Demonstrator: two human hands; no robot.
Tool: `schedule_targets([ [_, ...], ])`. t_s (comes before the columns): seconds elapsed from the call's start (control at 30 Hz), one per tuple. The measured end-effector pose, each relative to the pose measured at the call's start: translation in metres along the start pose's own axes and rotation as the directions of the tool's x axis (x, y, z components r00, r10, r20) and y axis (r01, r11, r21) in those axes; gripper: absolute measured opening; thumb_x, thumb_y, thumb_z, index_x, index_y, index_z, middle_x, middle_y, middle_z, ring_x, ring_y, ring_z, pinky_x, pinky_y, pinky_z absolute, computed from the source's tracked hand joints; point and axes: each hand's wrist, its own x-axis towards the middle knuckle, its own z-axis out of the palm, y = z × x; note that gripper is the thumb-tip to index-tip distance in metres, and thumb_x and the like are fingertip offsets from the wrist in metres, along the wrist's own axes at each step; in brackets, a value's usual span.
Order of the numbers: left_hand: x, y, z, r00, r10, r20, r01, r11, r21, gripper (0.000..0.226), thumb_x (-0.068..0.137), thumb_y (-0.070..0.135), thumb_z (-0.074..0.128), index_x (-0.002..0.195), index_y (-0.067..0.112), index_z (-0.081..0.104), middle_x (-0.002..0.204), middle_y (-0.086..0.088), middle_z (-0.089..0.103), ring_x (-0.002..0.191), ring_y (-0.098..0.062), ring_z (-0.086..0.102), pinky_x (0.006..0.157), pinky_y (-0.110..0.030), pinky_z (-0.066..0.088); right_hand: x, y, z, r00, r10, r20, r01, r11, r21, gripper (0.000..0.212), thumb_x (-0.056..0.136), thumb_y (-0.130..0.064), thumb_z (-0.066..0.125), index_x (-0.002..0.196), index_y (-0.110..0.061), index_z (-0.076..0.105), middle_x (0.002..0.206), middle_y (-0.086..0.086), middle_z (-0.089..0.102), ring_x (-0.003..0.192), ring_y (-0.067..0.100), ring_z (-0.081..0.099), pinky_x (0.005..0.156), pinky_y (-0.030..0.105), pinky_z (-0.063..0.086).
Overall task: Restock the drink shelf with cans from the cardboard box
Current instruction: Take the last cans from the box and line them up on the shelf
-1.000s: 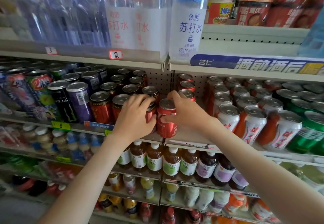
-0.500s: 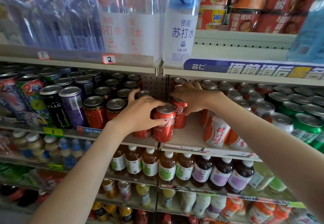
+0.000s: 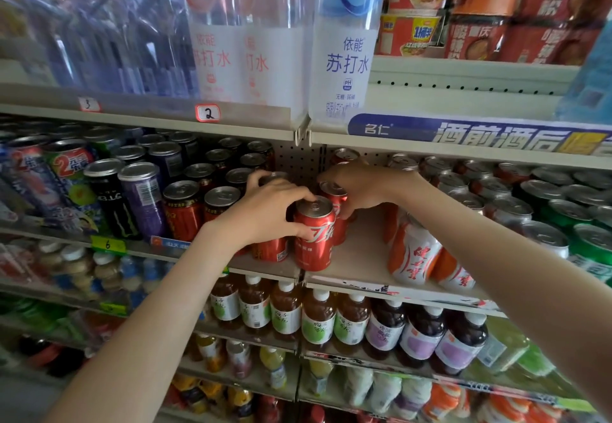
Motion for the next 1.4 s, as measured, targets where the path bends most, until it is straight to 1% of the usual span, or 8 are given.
schedule_targets([
  [0.17,0.0,-0.01,0.002,0.998,-0.032,0.056,0.035,0.998,-0.051,0.059,0.074,0.063,0.059,0.128,0.053,0.036,0.134,0.016,0.052,0.136,-0.015,0.029,0.113,-0.039,0.006,0.014,0.0,-0.001,0.999,-0.043,0.022,0.041,0.995,0.088,0.04,0.069,-0.017,0.079,0.103,-0.019,0.058,0.1,-0.002,0.064,0.091,0.017,0.059,0.074,0.027,0.05],
  [0.33,-0.006,-0.007,-0.004,0.998,-0.05,-0.049,0.046,0.996,-0.077,0.053,0.085,0.042,0.06,0.135,0.037,0.042,0.128,0.017,0.057,0.13,-0.008,0.038,0.113,-0.035,0.01,0.035,0.0,0.005,0.995,-0.095,-0.035,0.098,0.99,0.102,0.026,0.081,-0.019,0.07,0.103,-0.023,0.057,0.102,-0.003,0.064,0.092,0.014,0.059,0.068,0.018,0.041],
  [0.57,0.006,-0.011,-0.008,0.971,-0.205,-0.126,0.178,0.964,-0.198,0.039,0.096,0.029,0.049,0.134,0.026,0.05,0.136,0.003,0.055,0.125,-0.017,0.05,0.102,-0.032,0.041,0.034,0.012,0.004,0.995,-0.103,0.016,0.098,0.974,0.204,0.058,0.073,-0.023,0.077,0.125,-0.023,0.05,0.121,-0.006,0.058,0.109,0.01,0.053,0.093,0.027,0.044],
  [0.77,0.021,-0.008,-0.007,0.967,-0.253,0.005,0.25,0.951,-0.18,0.041,0.1,0.03,0.04,0.141,0.032,0.042,0.147,0.001,0.044,0.131,-0.02,0.043,0.102,-0.031,0.036,0.026,0.048,0.002,0.991,0.12,0.05,-0.113,0.985,-0.128,0.083,0.064,-0.035,0.079,0.137,-0.026,0.039,0.134,0.0,0.048,0.121,0.023,0.047,0.098,0.039,0.045],
  [0.97,0.032,-0.013,-0.004,0.967,-0.239,0.091,0.254,0.943,-0.213,0.041,0.101,0.027,0.036,0.14,0.038,0.042,0.146,0.002,0.044,0.131,-0.022,0.044,0.101,-0.03,0.037,0.034,0.049,0.008,0.997,0.071,-0.009,-0.07,0.934,-0.351,0.079,0.073,-0.029,0.075,0.141,-0.023,0.036,0.144,0.004,0.039,0.132,0.027,0.037,0.109,0.04,0.034],
  [1.1,0.036,-0.017,-0.003,0.965,-0.22,0.139,0.244,0.952,-0.184,0.045,0.1,0.021,0.035,0.139,0.043,0.041,0.149,0.003,0.04,0.134,-0.024,0.04,0.109,-0.034,0.034,0.043,0.054,0.008,0.999,0.052,0.001,-0.05,0.961,-0.274,0.069,0.063,-0.022,0.081,0.123,-0.022,0.049,0.12,0.002,0.057,0.11,0.024,0.054,0.093,0.039,0.048],
  [1.27,0.038,-0.018,-0.004,0.971,-0.18,0.161,0.194,0.978,-0.076,0.05,0.098,0.013,0.031,0.14,0.041,0.039,0.157,0.0,0.024,0.145,-0.019,0.017,0.118,-0.046,-0.008,0.052,0.053,0.01,1.0,0.001,-0.021,-0.005,0.984,-0.178,0.062,0.064,-0.022,0.081,0.119,-0.023,0.053,0.112,-0.002,0.061,0.101,0.019,0.058,0.088,0.034,0.052],
  [1.4,0.038,-0.016,-0.011,0.974,-0.145,0.175,0.173,0.973,-0.154,0.048,0.098,0.009,0.032,0.135,0.038,0.044,0.146,0.008,0.043,0.141,-0.016,0.029,0.117,-0.044,-0.008,0.067,0.045,0.014,0.998,-0.042,-0.042,0.038,0.995,-0.092,0.061,0.069,-0.021,0.078,0.124,-0.021,0.053,0.117,0.0,0.06,0.105,0.018,0.057,0.093,0.034,0.05],
])
